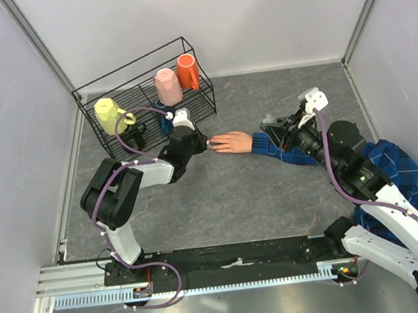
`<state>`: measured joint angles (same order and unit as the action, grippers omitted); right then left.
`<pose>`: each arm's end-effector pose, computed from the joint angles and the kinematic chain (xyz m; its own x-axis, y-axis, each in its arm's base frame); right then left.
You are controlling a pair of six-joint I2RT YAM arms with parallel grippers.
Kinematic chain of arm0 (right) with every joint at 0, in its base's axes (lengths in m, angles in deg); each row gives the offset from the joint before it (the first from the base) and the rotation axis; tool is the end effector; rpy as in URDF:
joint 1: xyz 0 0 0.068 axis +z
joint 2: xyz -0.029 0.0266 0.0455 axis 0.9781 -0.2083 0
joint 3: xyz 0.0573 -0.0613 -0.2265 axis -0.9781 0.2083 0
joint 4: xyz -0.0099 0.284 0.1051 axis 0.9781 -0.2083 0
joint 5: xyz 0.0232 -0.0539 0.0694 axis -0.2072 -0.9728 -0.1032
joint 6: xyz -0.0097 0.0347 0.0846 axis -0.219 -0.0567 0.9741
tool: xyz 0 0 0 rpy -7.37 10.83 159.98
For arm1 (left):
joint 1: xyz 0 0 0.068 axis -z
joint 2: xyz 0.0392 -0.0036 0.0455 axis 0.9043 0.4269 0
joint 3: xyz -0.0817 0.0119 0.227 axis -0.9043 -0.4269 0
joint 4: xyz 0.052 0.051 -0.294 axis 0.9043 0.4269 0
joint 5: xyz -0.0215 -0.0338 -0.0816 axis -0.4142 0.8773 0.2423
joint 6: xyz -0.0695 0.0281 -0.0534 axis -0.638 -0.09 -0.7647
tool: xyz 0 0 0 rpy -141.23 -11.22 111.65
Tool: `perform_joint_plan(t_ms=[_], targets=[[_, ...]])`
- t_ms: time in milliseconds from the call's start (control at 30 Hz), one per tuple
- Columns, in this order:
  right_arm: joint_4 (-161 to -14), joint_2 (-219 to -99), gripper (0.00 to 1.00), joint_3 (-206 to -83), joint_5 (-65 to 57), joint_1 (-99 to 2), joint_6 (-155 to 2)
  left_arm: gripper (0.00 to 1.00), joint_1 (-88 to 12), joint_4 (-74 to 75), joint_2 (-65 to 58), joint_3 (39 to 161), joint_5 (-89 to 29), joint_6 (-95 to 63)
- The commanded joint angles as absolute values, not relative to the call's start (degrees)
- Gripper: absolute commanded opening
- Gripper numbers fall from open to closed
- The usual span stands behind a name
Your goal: Paint the nails
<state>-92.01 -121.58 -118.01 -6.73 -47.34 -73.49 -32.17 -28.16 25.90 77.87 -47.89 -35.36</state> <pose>0.2460 0.1540 0.3617 -0.0941 0.1417 -0.9854 -0.5743 0.8008 0.1700 0.3760 -0.2232 0.0747 -0.4969 -0.2821 -0.8207 0.1662 0.8973 -0.4090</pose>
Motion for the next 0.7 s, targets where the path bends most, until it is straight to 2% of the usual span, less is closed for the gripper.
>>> perform_joint_plan(t_ms=[0,667], targets=[[-89.34,-120.92,0.0,-117.68,-5.88,-47.21,-72.94,0.02,-31.94,-29.8,26.14,78.48,-47.65,-36.24],[-89.26,-120.83,0.0,-117.77,-5.61,-47.21,-72.85,0.02,-32.38,-28.83,25.61,77.07,-50.2,-36.77]])
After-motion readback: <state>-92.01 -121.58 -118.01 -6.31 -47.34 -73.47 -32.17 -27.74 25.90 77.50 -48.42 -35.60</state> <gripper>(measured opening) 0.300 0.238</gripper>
